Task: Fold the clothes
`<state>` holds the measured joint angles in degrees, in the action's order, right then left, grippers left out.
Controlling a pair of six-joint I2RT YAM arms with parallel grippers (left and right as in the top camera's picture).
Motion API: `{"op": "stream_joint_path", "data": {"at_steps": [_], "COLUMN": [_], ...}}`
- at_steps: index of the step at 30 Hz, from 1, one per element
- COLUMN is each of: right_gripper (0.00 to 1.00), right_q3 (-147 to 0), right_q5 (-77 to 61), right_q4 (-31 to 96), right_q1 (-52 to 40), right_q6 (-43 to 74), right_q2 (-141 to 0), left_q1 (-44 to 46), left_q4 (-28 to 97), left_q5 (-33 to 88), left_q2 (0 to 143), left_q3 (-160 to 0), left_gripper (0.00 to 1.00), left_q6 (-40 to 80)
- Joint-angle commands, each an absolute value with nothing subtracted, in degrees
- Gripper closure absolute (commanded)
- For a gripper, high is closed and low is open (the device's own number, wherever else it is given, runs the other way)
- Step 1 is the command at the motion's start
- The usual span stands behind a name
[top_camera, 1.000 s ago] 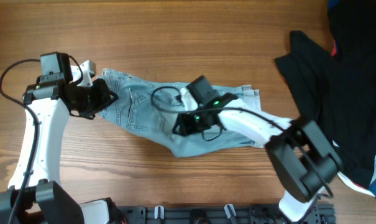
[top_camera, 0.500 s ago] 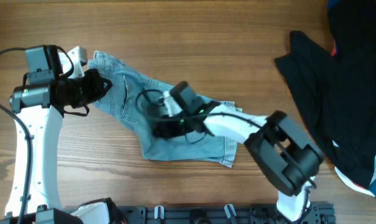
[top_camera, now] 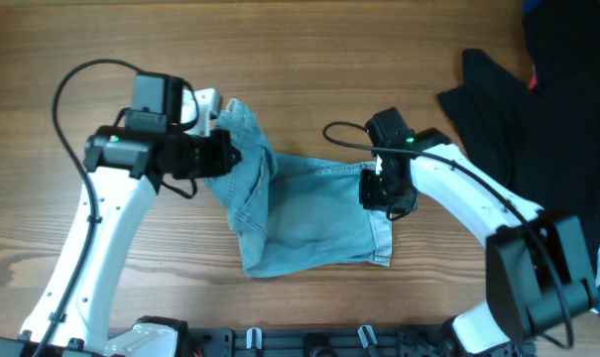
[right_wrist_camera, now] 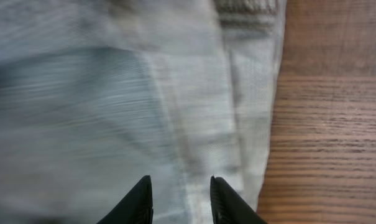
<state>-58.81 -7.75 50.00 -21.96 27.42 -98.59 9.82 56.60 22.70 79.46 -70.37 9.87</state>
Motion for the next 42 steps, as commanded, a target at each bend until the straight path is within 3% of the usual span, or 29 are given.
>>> {"op": "stream_joint_path", "data": {"at_steps": [1,6,14,23,26,29,31,34,38,40,42], "right_gripper": [0.7,0.71,0.75,0.75,0.75,0.75,0.74,0.87,0.85,0.8,0.8], "right_q3": [-56.4,-55.5,-55.5,-55.5,-55.5,-55.5,-55.5,-58.7,-67.0,-68.5,-68.5], "right_q5": [-4.3,-5.0,-7.6,-7.8,-7.8,-7.8,-7.7,-6.8,-5.5,-17.2,-18.3], "right_q4": [48.6,46.7,46.1,46.1,46.1,46.1,46.1,51.7,60.8,60.0,61.2], "right_q1": [-21.9,-21.9,-23.2,-23.5,-23.5,-23.5,-23.4,-22.8,-19.2,-19.4,-19.6], "right_q6": [29.1,29.1,29.1,28.6,28.6,28.6,28.6,28.5,26.5,17.5,17.4], "right_q2": [-103.7,-111.1,-111.2,-111.2,-111.2,-111.2,-111.2,-109.0,-93.5,-84.4,-80.2], "left_q1": [13.0,16.9,29.1,37.4,38.5,39.6,39.4,37.5,31.9,30.3,30.1], "left_q4": [56.5,56.0,50.0,45.5,43.4,40.3,40.5,42.4,50.7,51.8,51.5], "left_q5": [23.2,22.5,13.1,11.4,13.0,16.5,16.4,15.2,7.3,5.8,4.8], "left_q2": [77.8,77.8,81.9,89.6,89.7,89.7,89.6,89.3,88.9,89.2,89.9], "left_q3": [-72.1,-72.1,-72.0,-72.0,-72.0,-72.0,-72.0,-72.0,-72.0,-71.8,-71.3], "left_gripper": [0.96,0.96,0.96,0.96,0.72,0.62,0.61,0.62,0.61,0.59,0.6], "left_q6": [12.2,19.2,38.3,40.0,40.0,39.6,39.4,36.2,36.3,36.3,36.5]}}
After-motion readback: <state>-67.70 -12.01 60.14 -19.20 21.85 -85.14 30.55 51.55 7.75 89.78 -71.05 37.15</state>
